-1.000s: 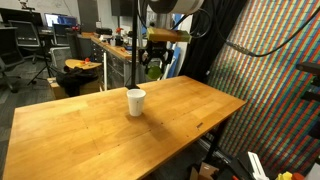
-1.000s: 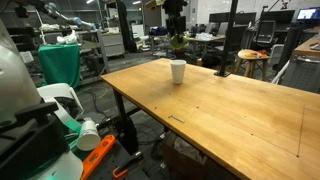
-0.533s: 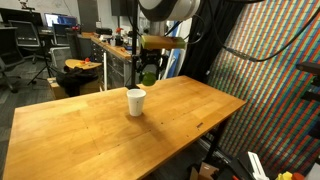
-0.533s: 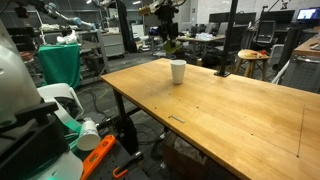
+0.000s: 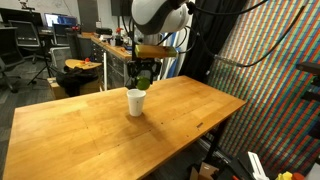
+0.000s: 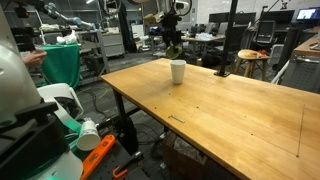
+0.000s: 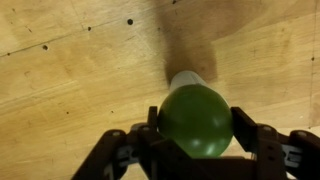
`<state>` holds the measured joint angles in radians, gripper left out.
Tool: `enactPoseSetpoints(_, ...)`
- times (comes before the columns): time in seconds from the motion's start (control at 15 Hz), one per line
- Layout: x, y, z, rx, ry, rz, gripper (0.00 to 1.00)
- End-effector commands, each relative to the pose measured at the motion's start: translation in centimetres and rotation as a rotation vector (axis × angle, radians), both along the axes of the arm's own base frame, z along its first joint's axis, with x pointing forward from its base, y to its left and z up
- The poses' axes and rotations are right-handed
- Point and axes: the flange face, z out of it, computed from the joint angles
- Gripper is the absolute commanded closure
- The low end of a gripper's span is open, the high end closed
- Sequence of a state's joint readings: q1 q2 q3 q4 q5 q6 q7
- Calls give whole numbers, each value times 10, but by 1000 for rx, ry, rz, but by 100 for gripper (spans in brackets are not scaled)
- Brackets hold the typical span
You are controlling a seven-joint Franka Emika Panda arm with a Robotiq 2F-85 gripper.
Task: Put the pear in the cup
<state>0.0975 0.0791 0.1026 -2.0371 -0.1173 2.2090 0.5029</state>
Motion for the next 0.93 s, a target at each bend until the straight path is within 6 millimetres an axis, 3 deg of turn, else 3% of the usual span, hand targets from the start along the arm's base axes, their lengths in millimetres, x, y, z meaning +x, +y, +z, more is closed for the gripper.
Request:
enactPoseSetpoints(0.0,25,5,-5,0,-35,10,52)
enactPoseSetpoints(0.33,43,5,-22,8,-31,10,52)
enactPoseSetpoints(0.73,49,-3,-49,19,5,-9,52)
enactPoseSetpoints(0.8,49,-4,-51,21,7,-12,7)
enactPoseSetpoints(0.87,49,-4,-53,19,5,-14,6)
